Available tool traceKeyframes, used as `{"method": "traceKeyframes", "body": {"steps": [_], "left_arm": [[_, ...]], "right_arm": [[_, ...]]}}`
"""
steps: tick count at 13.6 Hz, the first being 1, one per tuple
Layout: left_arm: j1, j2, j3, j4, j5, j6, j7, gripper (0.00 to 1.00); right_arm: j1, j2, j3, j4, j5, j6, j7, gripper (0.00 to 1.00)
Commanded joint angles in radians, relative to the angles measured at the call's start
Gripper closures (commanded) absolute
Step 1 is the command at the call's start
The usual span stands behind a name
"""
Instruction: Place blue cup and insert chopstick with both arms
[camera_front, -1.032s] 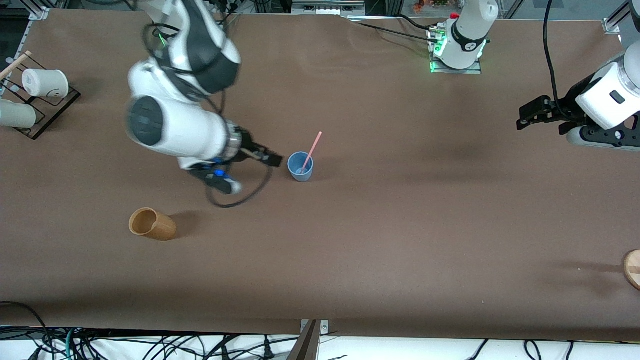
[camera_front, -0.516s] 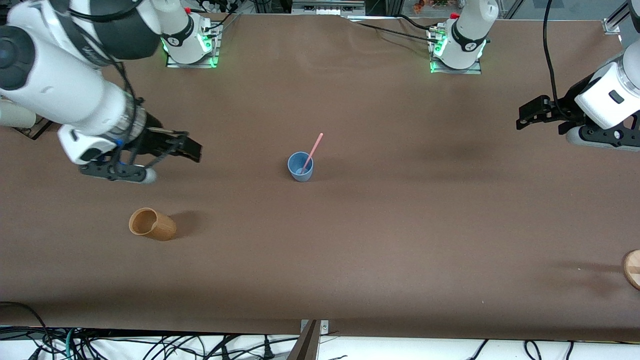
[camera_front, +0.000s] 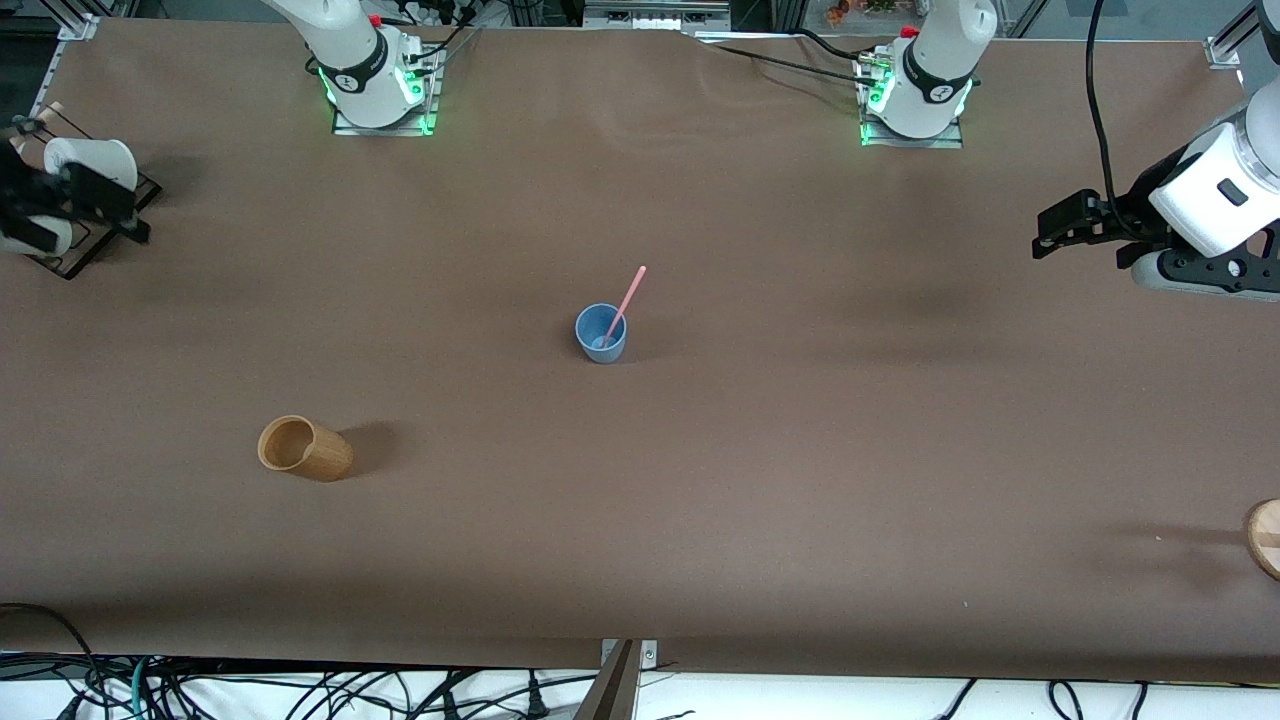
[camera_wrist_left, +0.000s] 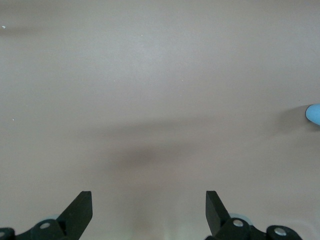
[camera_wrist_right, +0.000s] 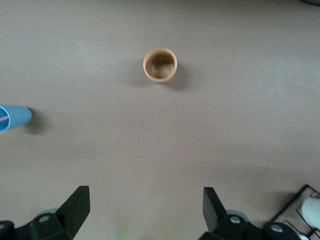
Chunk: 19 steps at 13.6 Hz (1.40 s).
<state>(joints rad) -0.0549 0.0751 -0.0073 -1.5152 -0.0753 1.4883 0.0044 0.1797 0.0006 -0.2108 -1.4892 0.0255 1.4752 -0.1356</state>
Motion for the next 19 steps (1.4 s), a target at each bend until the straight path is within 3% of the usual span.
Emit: {"method": "traceKeyframes", "body": {"steps": [1, 6, 19], "left_arm": [[0.006, -0.023, 0.000, -0.022, 0.025, 0.016, 0.020, 0.00], [0.012, -0.014, 0.000, -0.011, 0.019, 0.016, 0.020, 0.00], [0.012, -0.014, 0.000, -0.011, 0.016, 0.016, 0.020, 0.00]], "right_arm": [[-0.016, -0.094, 0.048, -0.128, -0.058, 0.028, -0.002, 0.00], [-0.022, -0.033, 0.074, -0.051, -0.042, 0.020, 0.001, 0.00], [-0.016, -0.037, 0.067, -0.043, -0.038, -0.001, -0.006, 0.00]]}}
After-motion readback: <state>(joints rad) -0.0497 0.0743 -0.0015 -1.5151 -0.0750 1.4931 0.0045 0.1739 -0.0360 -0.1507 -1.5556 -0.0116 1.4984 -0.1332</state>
